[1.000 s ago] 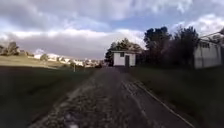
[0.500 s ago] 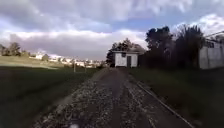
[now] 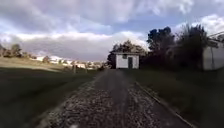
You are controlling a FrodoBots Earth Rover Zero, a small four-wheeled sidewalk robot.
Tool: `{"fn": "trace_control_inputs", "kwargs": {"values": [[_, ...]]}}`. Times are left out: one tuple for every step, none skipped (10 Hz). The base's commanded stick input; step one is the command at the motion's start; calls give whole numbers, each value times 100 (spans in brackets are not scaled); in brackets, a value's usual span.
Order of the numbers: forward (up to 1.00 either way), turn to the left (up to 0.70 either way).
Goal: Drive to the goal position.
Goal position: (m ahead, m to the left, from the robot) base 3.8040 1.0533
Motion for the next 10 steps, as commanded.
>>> {"fn": "trace_control_inputs", "kwargs": {"values": [[100,0],[100,0],[100,0],[100,-2],[100,-14],[100,-36],[100,-40],[100,0],[100,0],[100,0]]}}
